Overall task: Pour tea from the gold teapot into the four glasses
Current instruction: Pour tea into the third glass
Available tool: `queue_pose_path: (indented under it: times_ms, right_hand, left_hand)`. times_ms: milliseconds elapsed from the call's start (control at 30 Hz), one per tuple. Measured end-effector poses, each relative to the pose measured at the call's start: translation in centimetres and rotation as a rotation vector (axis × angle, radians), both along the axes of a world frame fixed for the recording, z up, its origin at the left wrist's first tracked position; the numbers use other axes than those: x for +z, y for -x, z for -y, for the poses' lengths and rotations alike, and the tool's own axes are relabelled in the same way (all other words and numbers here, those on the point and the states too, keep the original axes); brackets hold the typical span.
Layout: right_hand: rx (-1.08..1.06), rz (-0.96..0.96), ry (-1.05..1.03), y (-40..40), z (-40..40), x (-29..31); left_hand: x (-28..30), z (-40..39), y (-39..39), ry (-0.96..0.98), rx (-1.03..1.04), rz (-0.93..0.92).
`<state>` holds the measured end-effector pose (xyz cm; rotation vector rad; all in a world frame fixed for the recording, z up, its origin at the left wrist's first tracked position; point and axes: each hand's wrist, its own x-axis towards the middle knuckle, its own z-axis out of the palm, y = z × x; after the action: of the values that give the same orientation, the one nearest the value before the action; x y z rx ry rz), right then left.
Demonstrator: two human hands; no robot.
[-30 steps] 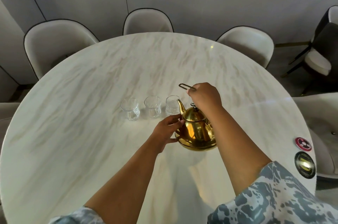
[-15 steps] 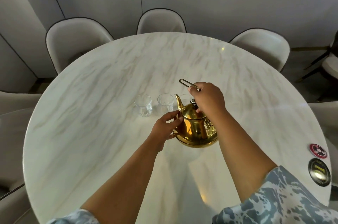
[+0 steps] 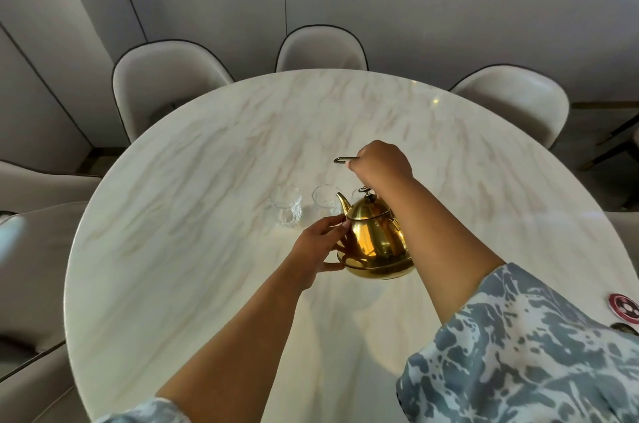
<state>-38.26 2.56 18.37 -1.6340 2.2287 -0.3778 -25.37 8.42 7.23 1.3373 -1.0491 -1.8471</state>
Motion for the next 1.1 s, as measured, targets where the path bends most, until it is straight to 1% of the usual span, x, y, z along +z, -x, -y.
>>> queue_pose_path:
  times_ms: [467, 833, 1100]
  right_hand:
    - [-0.044, -0.051, -0.096, -1.0, 1.5, 0.3]
    - [-0.054, -0.011, -0.073, -1.2, 1.8, 1.0]
    - [-0.048, 0.018, -0.077, -1.1, 1.9, 1.0]
  left_hand:
    - [0.1, 0.2, -0.3, -0.024, -0.002, 0.005]
    - [0.4, 0.3, -0.2, -0.016, 0.028, 0.01]
    - [0.2, 0.3, -0.2, -0.064, 0.023, -0.003]
